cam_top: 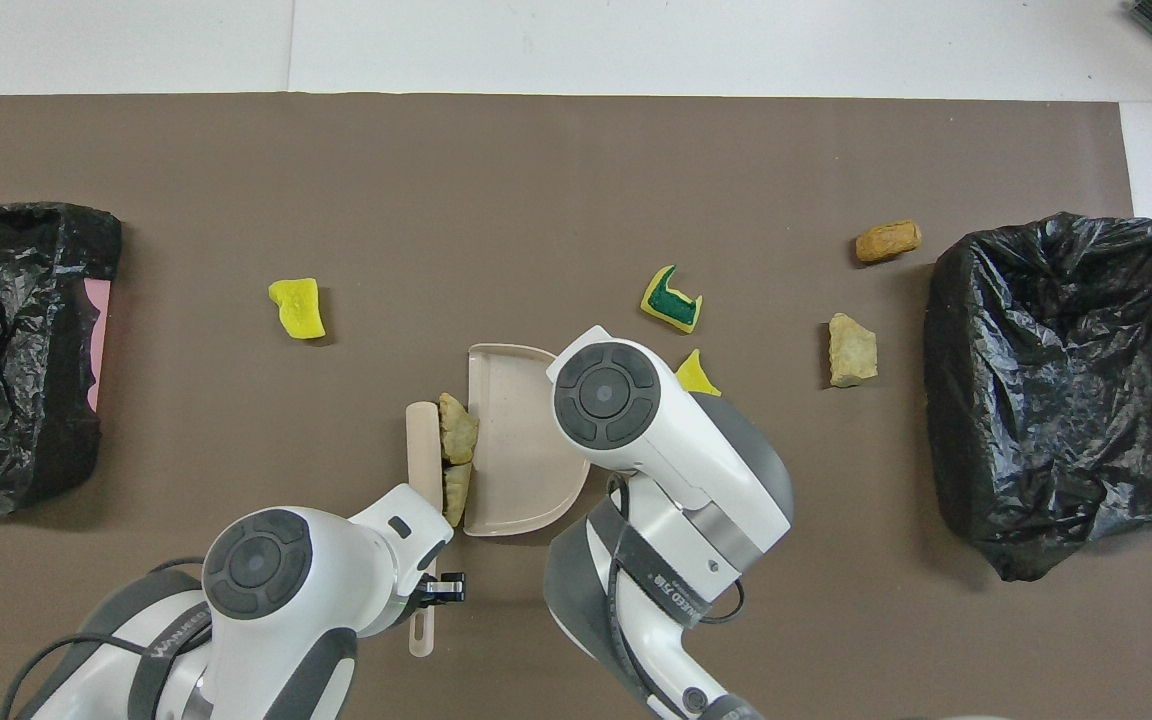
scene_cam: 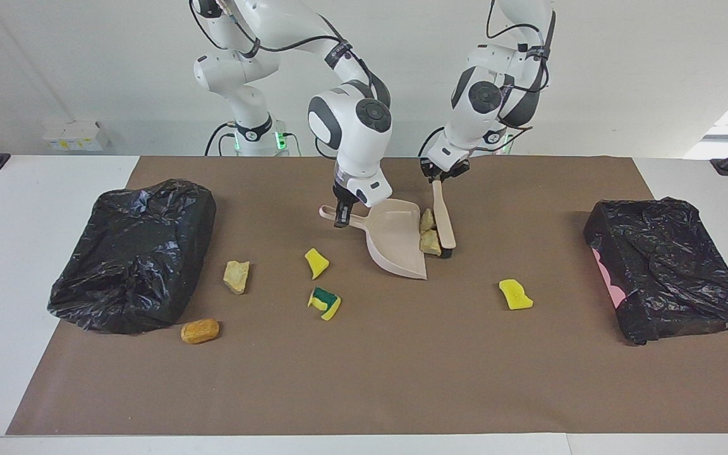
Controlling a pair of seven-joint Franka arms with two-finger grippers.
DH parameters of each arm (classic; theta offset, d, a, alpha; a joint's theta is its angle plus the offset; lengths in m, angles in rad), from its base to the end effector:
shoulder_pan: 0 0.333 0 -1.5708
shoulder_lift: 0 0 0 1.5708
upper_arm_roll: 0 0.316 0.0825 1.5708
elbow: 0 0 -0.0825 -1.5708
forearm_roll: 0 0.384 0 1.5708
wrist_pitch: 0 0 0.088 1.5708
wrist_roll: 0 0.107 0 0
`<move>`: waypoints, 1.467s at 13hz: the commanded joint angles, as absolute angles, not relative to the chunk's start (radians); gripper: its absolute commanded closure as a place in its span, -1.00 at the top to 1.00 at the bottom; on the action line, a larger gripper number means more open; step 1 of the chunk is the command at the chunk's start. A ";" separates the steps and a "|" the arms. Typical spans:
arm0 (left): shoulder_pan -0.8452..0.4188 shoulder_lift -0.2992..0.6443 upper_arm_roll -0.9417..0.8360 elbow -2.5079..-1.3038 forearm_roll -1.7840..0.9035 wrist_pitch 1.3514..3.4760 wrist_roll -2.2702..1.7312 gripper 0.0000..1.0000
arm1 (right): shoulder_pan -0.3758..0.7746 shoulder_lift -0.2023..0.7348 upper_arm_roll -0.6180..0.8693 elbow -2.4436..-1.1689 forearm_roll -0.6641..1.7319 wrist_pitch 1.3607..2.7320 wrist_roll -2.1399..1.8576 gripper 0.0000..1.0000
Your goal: Sweep and dump trash in bin
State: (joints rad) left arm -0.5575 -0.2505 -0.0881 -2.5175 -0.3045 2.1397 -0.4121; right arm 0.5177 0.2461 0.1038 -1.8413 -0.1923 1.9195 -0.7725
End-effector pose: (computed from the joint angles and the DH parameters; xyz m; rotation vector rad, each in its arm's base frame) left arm 0.3314 -0.2650 0.3601 2.9923 -0.0721 -0.3320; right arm 0.4983 0.3365 0.3828 2.2168 2.0118 -0.2645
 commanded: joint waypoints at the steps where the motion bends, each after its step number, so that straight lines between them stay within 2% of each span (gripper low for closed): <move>1: -0.629 -0.201 -0.078 -2.441 -0.337 2.137 -0.413 -1.00 | 0.514 0.256 0.109 -1.836 -0.219 1.954 -0.727 -1.00; 5: -0.606 -0.182 -0.068 -2.292 -0.337 2.008 -0.402 -1.00 | 0.499 0.272 0.109 -1.806 -0.216 1.951 -0.729 -1.00; 8: -0.485 -0.169 -0.067 -2.255 -0.293 2.022 -0.362 -1.00 | 0.480 0.265 0.109 -1.805 -0.203 1.953 -0.738 -1.00; 15: -0.120 0.004 -0.067 -2.050 -0.105 2.005 -0.050 -1.00 | 0.474 0.258 0.109 -1.804 -0.204 1.956 -0.736 -1.00; 19: 0.032 0.092 -0.067 -2.026 0.040 2.074 0.134 -1.00 | 0.474 0.256 0.109 -1.805 -0.204 1.954 -0.733 -1.00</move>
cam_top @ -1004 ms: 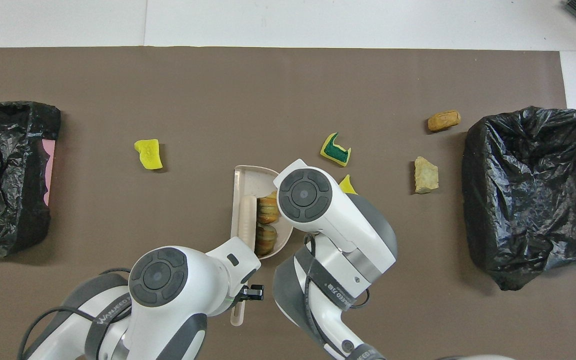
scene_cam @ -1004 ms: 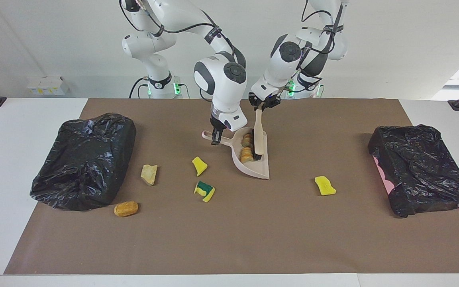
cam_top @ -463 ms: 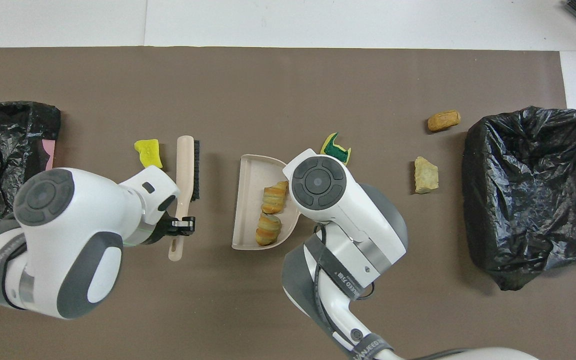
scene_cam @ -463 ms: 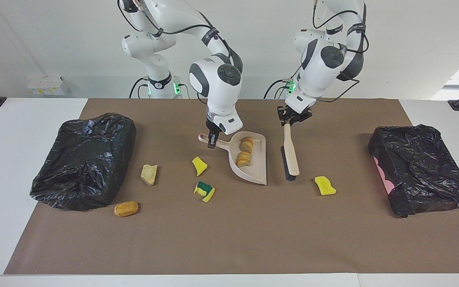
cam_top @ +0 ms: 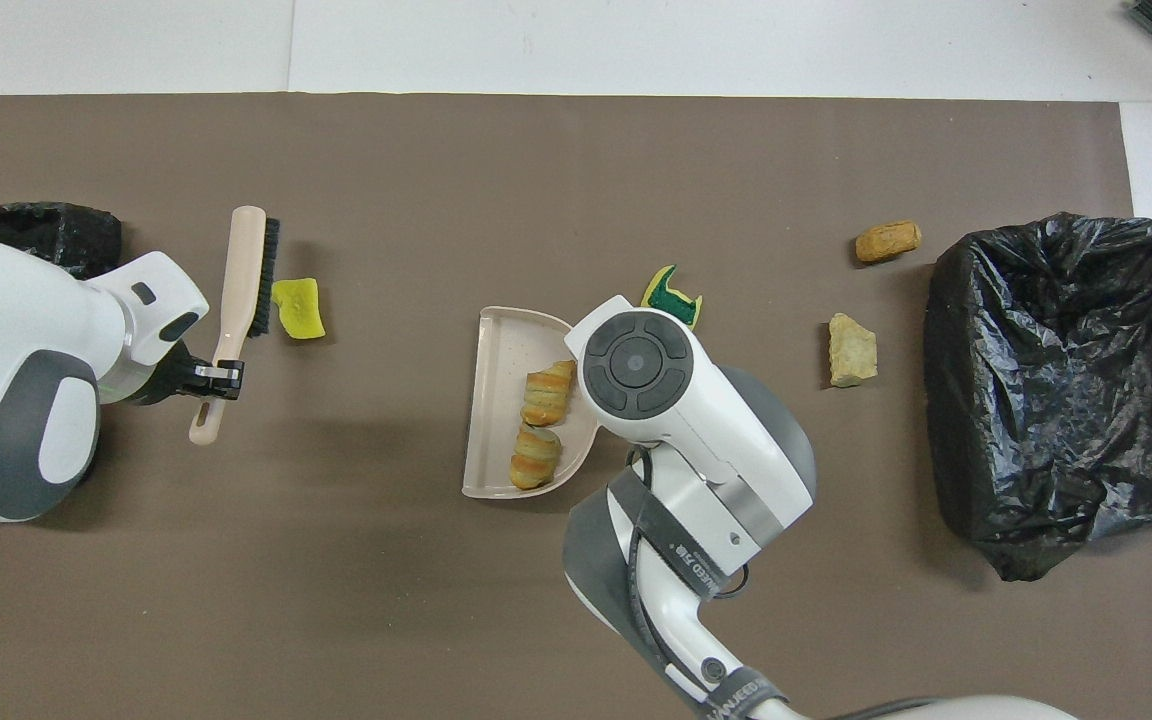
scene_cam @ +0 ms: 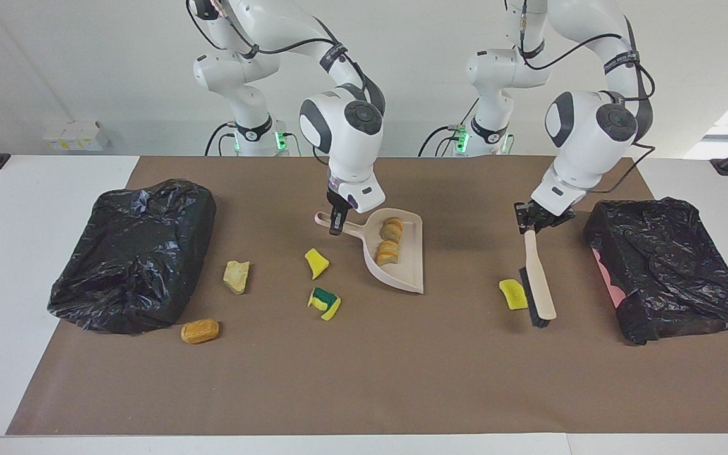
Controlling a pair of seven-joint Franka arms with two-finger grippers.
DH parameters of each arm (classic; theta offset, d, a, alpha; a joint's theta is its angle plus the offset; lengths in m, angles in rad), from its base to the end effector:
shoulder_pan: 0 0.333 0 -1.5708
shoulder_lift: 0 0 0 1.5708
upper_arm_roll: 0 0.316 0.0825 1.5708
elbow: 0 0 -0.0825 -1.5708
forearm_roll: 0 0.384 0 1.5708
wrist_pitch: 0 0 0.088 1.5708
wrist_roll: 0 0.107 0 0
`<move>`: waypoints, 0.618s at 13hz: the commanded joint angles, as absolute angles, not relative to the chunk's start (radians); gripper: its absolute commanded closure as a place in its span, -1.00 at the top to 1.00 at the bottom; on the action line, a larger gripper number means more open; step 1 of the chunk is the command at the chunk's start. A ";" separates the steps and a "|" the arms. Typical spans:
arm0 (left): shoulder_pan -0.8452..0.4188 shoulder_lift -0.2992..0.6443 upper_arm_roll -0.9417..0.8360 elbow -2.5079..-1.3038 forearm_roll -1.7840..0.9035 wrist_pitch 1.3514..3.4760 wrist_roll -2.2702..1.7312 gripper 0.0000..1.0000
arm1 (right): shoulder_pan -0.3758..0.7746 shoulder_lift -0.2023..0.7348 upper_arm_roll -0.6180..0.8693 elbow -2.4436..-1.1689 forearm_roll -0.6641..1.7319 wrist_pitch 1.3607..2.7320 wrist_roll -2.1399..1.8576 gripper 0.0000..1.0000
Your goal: Sweep and dump trash in bin
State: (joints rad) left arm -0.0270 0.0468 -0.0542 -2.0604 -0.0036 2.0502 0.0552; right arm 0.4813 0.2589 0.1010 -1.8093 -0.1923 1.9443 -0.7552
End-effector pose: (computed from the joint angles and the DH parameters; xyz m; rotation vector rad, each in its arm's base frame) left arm 0.5494 -0.0447 0.4077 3.1283 -0.2109 -0.0894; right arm 0.5202 0.3229 0.3911 2.2761 1.9505 -0.2011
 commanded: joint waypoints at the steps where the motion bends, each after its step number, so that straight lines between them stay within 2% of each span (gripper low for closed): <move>1: 0.047 0.113 -0.067 -2.026 0.040 2.098 0.164 -1.00 | 0.472 0.256 0.109 -1.805 -0.204 1.951 -0.735 -1.00; 4: 0.041 0.133 -0.069 -2.058 0.041 2.132 0.201 -1.00 | 0.472 0.255 0.109 -1.807 -0.204 1.950 -0.735 -1.00; 8: 0.005 0.094 -0.075 -2.135 0.040 2.129 0.244 -1.00 | 0.472 0.252 0.109 -1.812 -0.204 1.951 -0.733 -1.00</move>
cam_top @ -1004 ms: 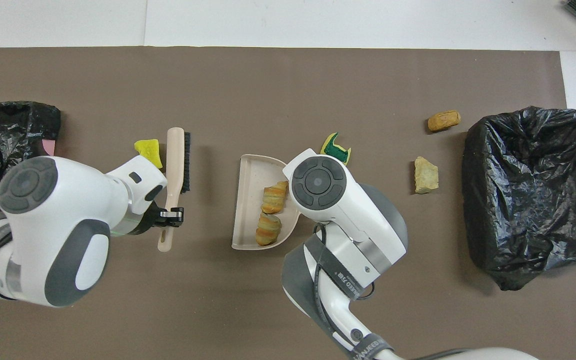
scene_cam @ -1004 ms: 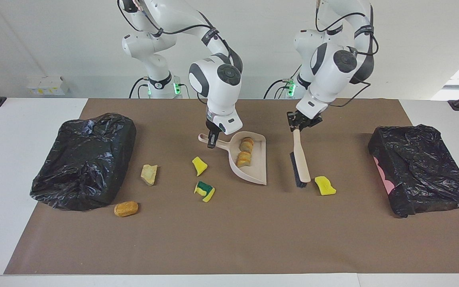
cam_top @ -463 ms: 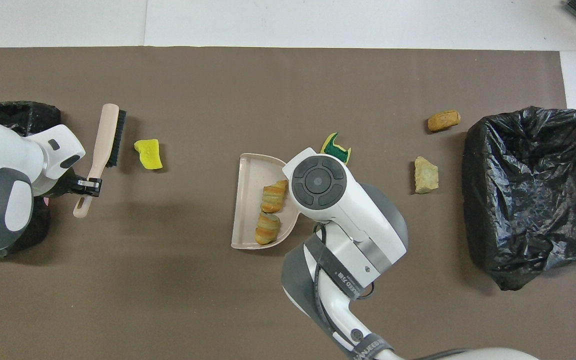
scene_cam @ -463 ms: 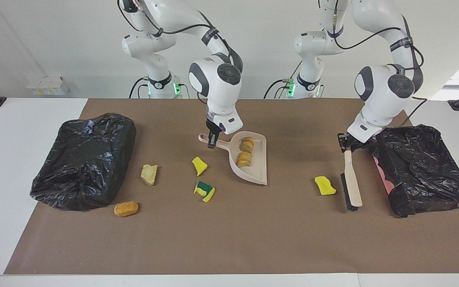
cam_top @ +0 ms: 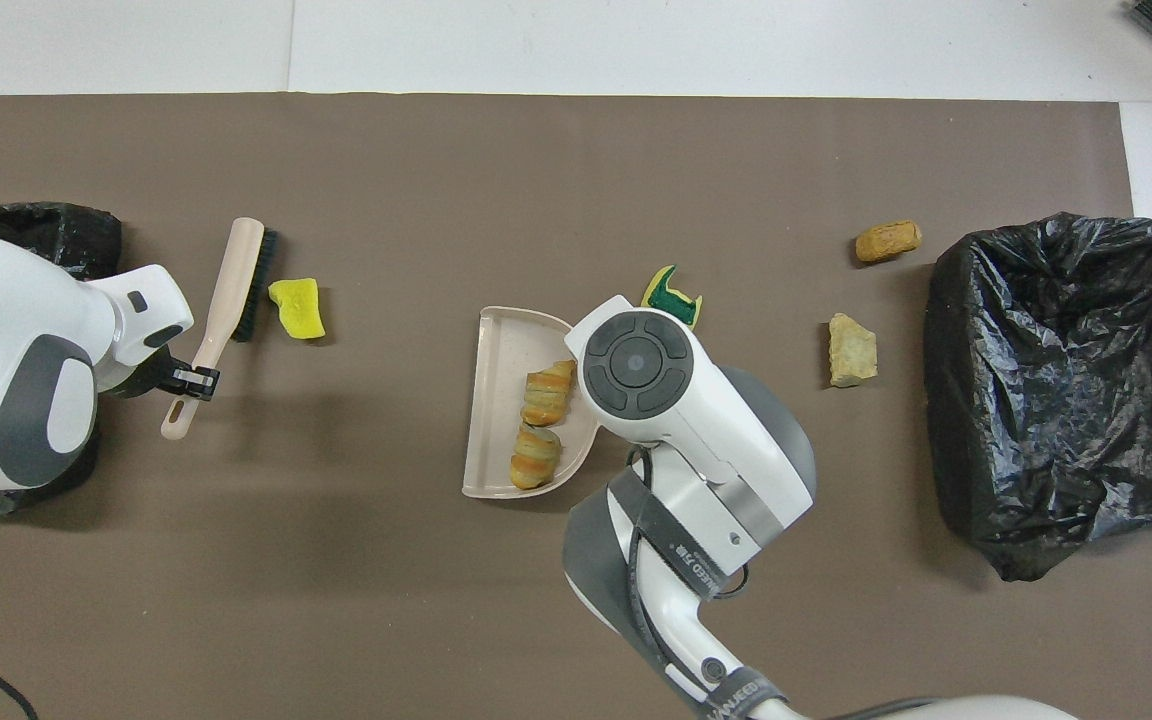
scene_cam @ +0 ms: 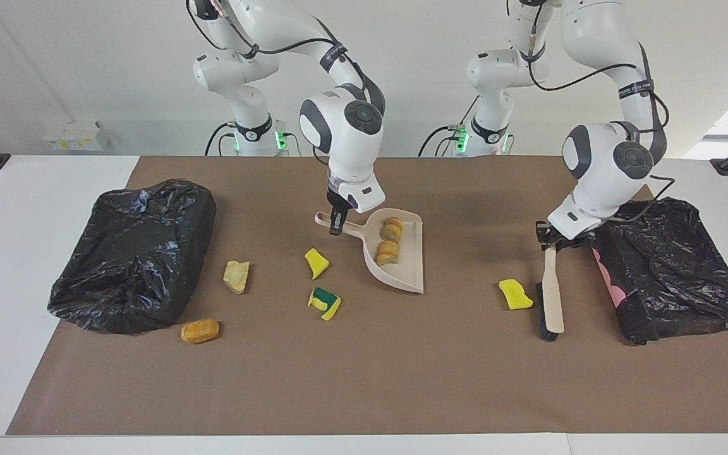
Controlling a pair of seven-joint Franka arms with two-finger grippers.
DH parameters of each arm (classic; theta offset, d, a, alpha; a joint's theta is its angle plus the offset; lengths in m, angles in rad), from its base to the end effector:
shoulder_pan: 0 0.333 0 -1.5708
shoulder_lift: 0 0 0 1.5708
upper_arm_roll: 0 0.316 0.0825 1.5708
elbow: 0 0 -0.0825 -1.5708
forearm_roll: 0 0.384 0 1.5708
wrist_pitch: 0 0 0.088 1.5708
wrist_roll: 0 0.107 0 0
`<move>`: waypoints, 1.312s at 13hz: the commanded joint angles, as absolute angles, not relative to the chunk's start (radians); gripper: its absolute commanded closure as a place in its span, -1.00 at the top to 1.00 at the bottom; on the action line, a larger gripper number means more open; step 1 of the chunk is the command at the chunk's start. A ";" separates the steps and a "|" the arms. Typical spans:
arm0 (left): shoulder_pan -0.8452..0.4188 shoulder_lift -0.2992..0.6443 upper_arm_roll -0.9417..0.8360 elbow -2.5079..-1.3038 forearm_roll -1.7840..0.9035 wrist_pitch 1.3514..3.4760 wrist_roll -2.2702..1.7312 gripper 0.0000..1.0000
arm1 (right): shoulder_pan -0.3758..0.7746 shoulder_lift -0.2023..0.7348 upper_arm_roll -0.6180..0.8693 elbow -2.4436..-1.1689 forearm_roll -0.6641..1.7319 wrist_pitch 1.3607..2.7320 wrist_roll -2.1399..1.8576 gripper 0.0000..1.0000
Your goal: Sweep and dump trash in bin
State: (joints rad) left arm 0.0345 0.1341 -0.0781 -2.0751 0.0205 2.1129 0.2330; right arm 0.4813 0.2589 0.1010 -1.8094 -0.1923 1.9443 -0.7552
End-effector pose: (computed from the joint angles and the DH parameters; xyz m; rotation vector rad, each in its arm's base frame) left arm 0.5584 -0.0228 0.3578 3.1031 -0.4497 -0.1507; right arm 0.5202 0.3228 0.3910 2.2761 1.9505 -0.2012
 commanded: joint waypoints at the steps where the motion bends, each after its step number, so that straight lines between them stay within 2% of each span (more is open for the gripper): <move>1: -0.027 0.078 -0.075 -2.154 0.040 2.128 0.242 -1.00 | 0.472 0.252 0.109 -1.812 -0.204 1.951 -0.733 -1.00; 10: -0.179 -0.011 -0.077 -2.293 0.026 2.123 0.230 -1.00 | 0.472 0.252 0.109 -1.819 -0.202 1.954 -0.729 -1.00; 17: -0.216 -0.018 -0.080 -2.299 0.008 2.122 0.224 -1.00 | 0.453 0.249 0.110 -1.838 -0.201 1.957 -0.739 -1.00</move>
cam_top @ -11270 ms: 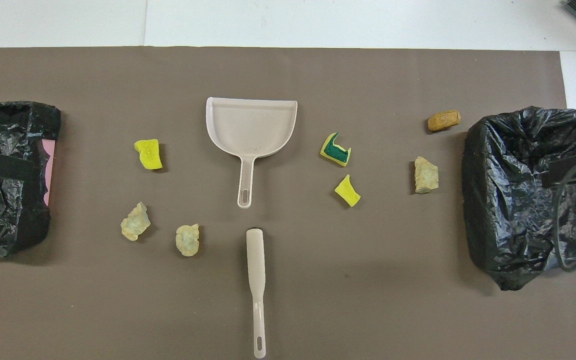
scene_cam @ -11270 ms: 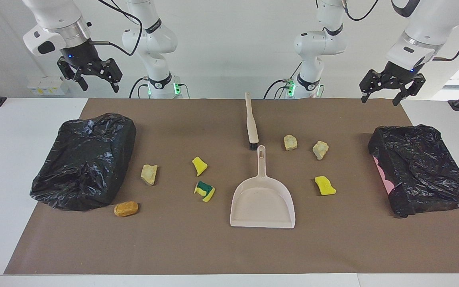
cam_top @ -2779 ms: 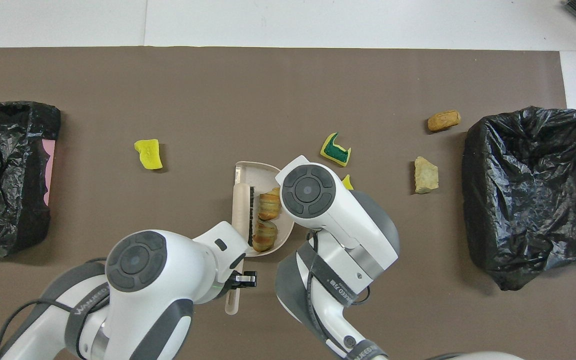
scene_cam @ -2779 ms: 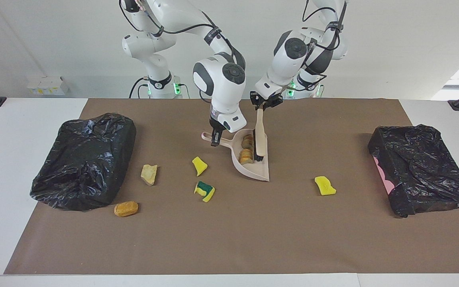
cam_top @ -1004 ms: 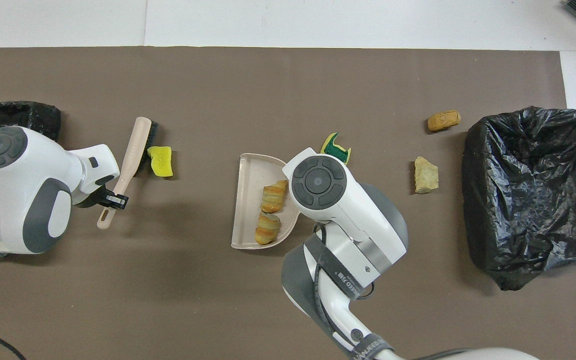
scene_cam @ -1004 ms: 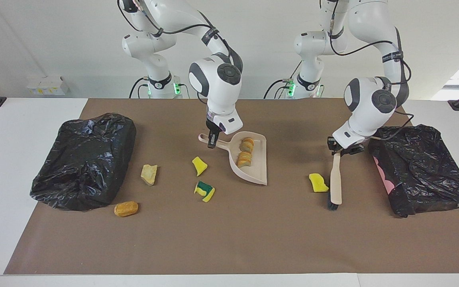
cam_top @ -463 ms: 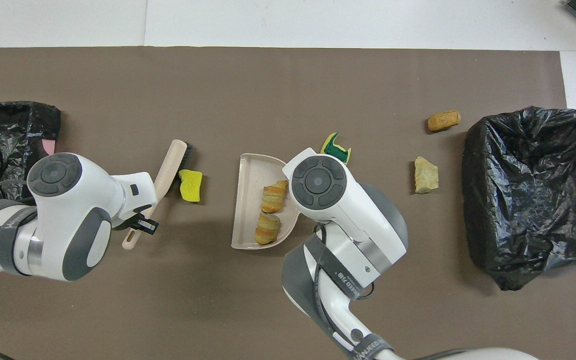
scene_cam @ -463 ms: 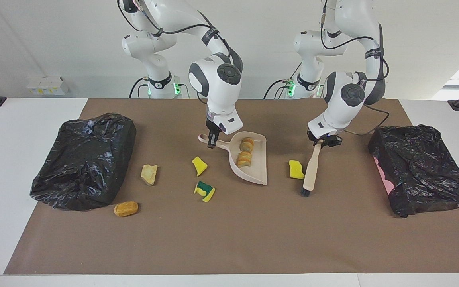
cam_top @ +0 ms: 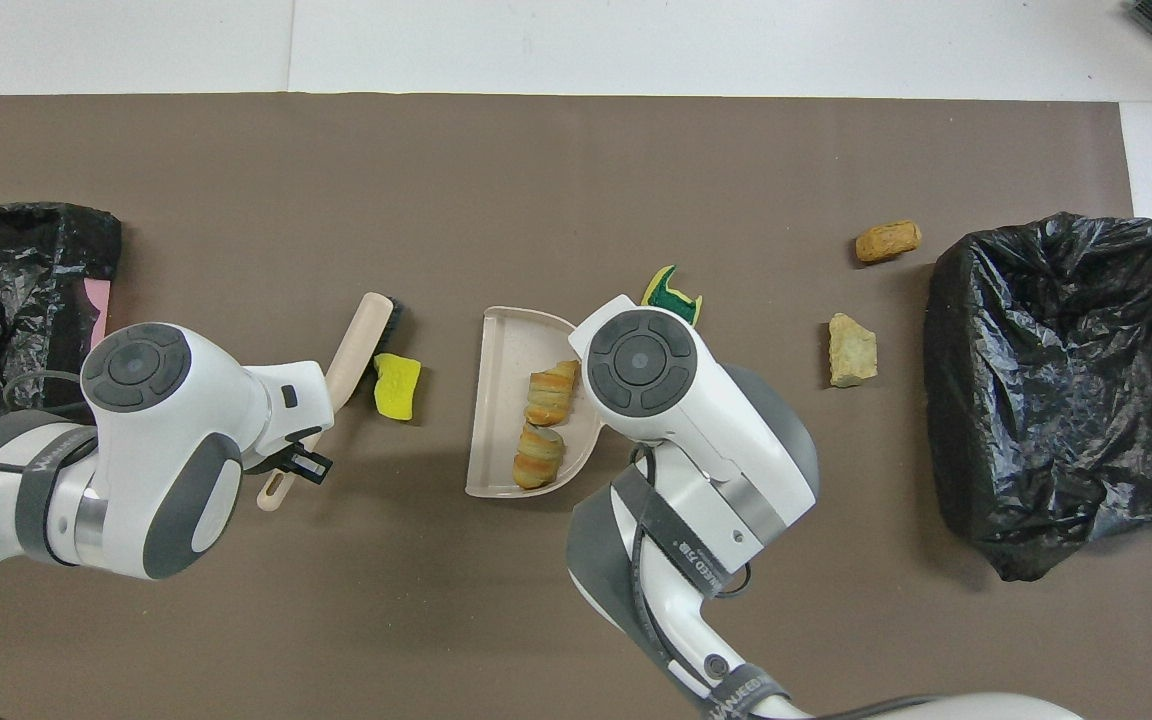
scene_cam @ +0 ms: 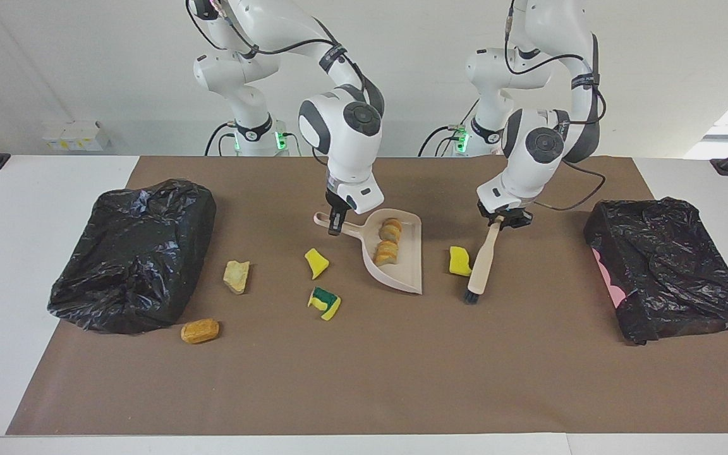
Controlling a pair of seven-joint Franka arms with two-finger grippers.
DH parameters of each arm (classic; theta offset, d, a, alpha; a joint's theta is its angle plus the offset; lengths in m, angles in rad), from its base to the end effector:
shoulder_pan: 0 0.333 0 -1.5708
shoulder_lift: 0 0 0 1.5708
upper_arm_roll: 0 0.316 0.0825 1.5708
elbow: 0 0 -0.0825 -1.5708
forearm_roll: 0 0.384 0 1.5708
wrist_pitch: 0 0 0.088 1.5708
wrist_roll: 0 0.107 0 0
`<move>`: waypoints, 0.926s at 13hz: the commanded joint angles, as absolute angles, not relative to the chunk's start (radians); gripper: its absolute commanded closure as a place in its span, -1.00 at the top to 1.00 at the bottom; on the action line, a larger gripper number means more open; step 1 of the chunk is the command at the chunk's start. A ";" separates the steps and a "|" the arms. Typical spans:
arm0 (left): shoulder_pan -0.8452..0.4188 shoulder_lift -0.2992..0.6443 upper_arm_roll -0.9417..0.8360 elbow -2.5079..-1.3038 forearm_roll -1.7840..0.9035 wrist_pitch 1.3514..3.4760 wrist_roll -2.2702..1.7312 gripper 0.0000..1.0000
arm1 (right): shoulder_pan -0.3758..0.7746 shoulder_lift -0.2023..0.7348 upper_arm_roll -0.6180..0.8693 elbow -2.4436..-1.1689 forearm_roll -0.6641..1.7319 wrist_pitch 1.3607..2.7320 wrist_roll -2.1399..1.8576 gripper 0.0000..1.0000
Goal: Sweep and dump trash in bin
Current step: 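Sweep the yellow sponge into the dustpan with the left gripper's brush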
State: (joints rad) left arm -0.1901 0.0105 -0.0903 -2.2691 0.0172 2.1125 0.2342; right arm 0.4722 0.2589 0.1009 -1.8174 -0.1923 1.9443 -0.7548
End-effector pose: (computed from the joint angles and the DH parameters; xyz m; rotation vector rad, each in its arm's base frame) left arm 0.4807 -0.1376 0.3407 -3.0073 0.8077 0.2602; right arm 0.5216 0.3171 0.3874 2.2852 1.9410 -0.2141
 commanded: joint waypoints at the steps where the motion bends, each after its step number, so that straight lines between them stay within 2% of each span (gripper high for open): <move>1: -0.247 -0.024 -0.078 -2.306 -0.001 2.111 0.213 -1.00 | 0.451 0.250 0.110 -1.838 -0.201 1.957 -0.742 -1.00; 5: -0.310 -0.032 -0.080 -2.307 -0.052 2.105 0.103 -1.00 | 0.463 0.262 0.110 -1.838 -0.202 1.957 -0.739 -1.00; 12: -0.521 -0.055 -0.078 -2.299 -0.289 2.088 -0.126 -1.00 | 0.462 0.267 0.110 -1.847 -0.178 1.991 -0.727 -1.00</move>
